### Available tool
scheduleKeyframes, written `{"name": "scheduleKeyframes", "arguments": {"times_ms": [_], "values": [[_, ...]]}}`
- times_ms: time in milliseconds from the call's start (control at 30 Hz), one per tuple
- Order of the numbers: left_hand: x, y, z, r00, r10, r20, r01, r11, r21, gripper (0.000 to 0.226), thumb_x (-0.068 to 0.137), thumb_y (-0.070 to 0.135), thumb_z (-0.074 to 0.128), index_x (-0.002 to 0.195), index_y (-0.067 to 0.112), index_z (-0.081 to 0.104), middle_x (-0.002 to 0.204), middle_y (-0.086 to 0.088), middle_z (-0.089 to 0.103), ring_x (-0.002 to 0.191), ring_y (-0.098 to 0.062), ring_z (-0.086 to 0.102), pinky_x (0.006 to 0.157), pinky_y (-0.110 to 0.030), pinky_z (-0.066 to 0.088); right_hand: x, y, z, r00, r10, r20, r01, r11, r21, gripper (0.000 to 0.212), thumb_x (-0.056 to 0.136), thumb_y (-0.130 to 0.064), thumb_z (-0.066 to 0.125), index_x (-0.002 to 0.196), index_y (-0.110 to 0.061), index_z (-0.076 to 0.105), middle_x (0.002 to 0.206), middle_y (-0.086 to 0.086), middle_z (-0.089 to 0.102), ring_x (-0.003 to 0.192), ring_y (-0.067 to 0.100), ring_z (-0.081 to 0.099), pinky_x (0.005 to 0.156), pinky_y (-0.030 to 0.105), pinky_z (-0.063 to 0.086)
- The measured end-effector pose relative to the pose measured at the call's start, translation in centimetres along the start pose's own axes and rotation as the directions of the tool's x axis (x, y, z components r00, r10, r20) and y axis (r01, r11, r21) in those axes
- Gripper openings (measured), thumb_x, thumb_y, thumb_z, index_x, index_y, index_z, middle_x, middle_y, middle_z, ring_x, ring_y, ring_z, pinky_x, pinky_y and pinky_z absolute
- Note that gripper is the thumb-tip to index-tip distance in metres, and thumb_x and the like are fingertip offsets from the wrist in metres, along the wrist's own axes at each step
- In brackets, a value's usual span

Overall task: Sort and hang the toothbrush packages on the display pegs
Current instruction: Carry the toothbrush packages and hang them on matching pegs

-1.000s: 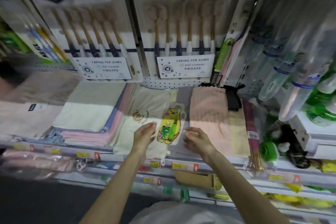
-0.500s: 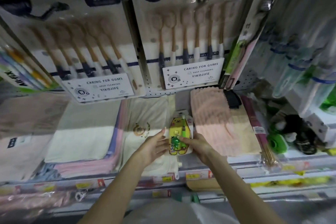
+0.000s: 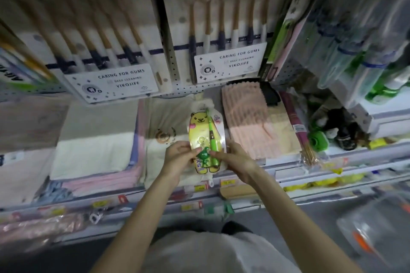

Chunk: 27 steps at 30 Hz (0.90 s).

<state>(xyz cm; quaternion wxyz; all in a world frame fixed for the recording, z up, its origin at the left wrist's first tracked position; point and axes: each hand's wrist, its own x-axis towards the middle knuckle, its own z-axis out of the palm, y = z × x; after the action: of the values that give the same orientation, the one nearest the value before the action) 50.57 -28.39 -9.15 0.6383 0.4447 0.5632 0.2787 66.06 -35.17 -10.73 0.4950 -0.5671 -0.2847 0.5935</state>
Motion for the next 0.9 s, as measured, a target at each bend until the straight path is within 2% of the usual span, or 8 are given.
{"name": "scheduleKeyframes", "arguments": {"times_ms": [100, 200, 333, 433, 533, 700, 800, 900], "values": [[-1.7, 0.0, -0.4, 0.999, 0.042, -0.011, -0.042, 0.999, -0.021, 0.035, 0.077, 0.002, 0.075, 0.108, -0.006, 0.060, 0.102, -0.023, 0.069, 0.085, -0.029, 0.068, 0.070, -0.029, 0.058, -1.5, -0.5, -0.2, 0.998, -0.005, 0.061, 0.014, 0.990, -0.140, 0.047, 0.086, -0.006, 0.069, 0.130, -0.006, 0.052, 0.115, 0.016, 0.069, 0.104, 0.033, 0.067, 0.088, 0.054, 0.054], [-3.9, 0.1, -0.6, 0.995, 0.080, -0.057, -0.084, 0.993, -0.077, 0.030, 0.079, 0.000, 0.073, 0.106, -0.004, 0.061, 0.099, -0.021, 0.070, 0.079, -0.025, 0.067, 0.057, -0.020, 0.056, -3.1, -1.3, 0.0, 0.987, 0.022, 0.160, 0.018, 0.969, -0.246, 0.056, 0.085, -0.002, 0.070, 0.134, -0.014, 0.046, 0.114, 0.013, 0.068, 0.095, 0.027, 0.071, 0.074, 0.045, 0.060], [-7.5, 0.1, -1.1, 0.983, 0.084, -0.163, -0.110, 0.981, -0.157, 0.022, 0.078, 0.002, 0.074, 0.097, 0.003, 0.062, 0.094, -0.014, 0.072, 0.081, -0.024, 0.068, 0.060, -0.023, 0.058, -4.9, -1.6, 1.2, 0.980, -0.008, 0.201, 0.074, 0.944, -0.323, 0.062, 0.082, 0.003, 0.071, 0.134, -0.014, 0.042, 0.115, 0.016, 0.067, 0.091, 0.027, 0.071, 0.069, 0.045, 0.061], [-9.9, 0.3, -1.8, 0.969, 0.085, -0.230, -0.131, 0.973, -0.192, 0.023, 0.077, 0.003, 0.075, 0.095, 0.006, 0.062, 0.090, -0.008, 0.073, 0.080, -0.022, 0.070, 0.067, -0.029, 0.058, -6.3, -2.2, 2.3, 0.970, -0.025, 0.240, 0.108, 0.935, -0.338, 0.057, 0.081, 0.003, 0.071, 0.130, -0.014, 0.046, 0.111, 0.011, 0.070, 0.091, 0.025, 0.072, 0.069, 0.042, 0.061], [-12.0, 0.3, -3.2, 0.949, 0.107, -0.298, -0.177, 0.960, -0.218, 0.024, 0.076, 0.001, 0.076, 0.094, 0.005, 0.062, 0.089, -0.010, 0.074, 0.082, -0.023, 0.071, 0.074, -0.039, 0.058, -7.4, -2.9, 3.8, 0.956, -0.023, 0.293, 0.122, 0.939, -0.322, 0.046, 0.081, 0.003, 0.072, 0.121, -0.012, 0.052, 0.107, 0.008, 0.073, 0.088, 0.025, 0.072, 0.072, 0.039, 0.061], [-14.9, 1.2, -5.8, 0.885, 0.202, -0.419, -0.340, 0.895, -0.287, 0.022, 0.074, -0.006, 0.074, 0.090, 0.005, 0.063, 0.082, -0.009, 0.073, 0.075, -0.018, 0.070, 0.065, -0.028, 0.058, -8.1, -4.3, 7.2, 0.919, -0.064, 0.388, 0.182, 0.944, -0.275, 0.038, 0.081, 0.006, 0.069, 0.114, -0.011, 0.058, 0.101, 0.001, 0.075, 0.083, 0.020, 0.073, 0.066, 0.030, 0.060], [-16.6, 2.2, -8.4, 0.846, 0.300, -0.441, -0.425, 0.879, -0.216, 0.022, 0.076, -0.005, 0.073, 0.093, 0.009, 0.066, 0.088, -0.007, 0.074, 0.082, -0.019, 0.069, 0.070, -0.029, 0.057, -8.5, -5.3, 10.6, 0.893, -0.110, 0.437, 0.224, 0.950, -0.218, 0.039, 0.081, 0.010, 0.068, 0.113, -0.010, 0.059, 0.100, 0.003, 0.075, 0.083, 0.018, 0.073, 0.068, 0.030, 0.060], [-17.4, 2.8, -11.2, 0.818, 0.404, -0.409, -0.483, 0.869, -0.107, 0.039, 0.076, -0.007, 0.073, 0.110, 0.009, 0.063, 0.100, -0.010, 0.073, 0.094, -0.022, 0.068, 0.083, -0.033, 0.054, -8.3, -6.1, 14.0, 0.869, -0.182, 0.461, 0.280, 0.948, -0.153, 0.037, 0.081, 0.010, 0.067, 0.110, -0.011, 0.060, 0.100, 0.003, 0.075, 0.085, 0.018, 0.072, 0.068, 0.028, 0.059]]}}
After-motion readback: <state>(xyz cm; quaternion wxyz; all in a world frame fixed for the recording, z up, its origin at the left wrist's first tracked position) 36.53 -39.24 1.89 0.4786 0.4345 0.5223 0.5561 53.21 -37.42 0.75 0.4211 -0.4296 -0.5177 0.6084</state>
